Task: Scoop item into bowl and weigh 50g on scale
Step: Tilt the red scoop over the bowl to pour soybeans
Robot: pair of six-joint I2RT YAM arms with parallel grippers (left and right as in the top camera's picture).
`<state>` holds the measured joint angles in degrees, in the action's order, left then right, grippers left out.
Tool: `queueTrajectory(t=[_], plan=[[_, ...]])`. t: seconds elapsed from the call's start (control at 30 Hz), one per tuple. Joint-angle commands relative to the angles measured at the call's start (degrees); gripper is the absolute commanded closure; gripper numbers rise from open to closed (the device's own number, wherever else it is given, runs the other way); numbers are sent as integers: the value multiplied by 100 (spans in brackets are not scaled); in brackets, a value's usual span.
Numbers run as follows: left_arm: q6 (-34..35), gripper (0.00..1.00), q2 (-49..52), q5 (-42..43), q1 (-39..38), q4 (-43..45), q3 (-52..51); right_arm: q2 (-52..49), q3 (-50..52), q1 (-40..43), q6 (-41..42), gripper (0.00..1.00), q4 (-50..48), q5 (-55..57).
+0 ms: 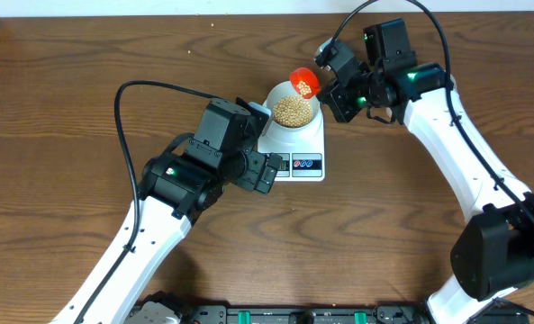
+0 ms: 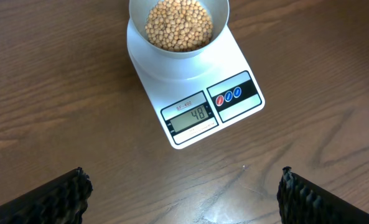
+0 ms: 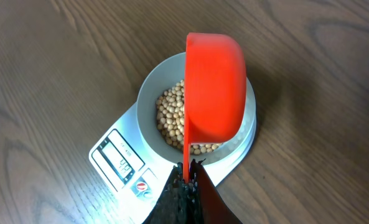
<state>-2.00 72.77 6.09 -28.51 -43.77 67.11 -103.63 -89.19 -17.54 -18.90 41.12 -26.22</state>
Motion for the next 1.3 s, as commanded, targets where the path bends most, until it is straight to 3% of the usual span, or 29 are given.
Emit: queueTrajectory(t=[0.0, 0.4, 1.27], plan=[[-79, 2, 44, 33, 15, -35, -20, 118, -4, -72, -173, 99, 13, -4], [-79, 2, 44, 33, 15, -35, -20, 118, -4, 297, 909, 99, 24, -1141], [-79, 2, 44, 33, 15, -35, -20, 118, -4, 319, 940, 99, -26, -1178]])
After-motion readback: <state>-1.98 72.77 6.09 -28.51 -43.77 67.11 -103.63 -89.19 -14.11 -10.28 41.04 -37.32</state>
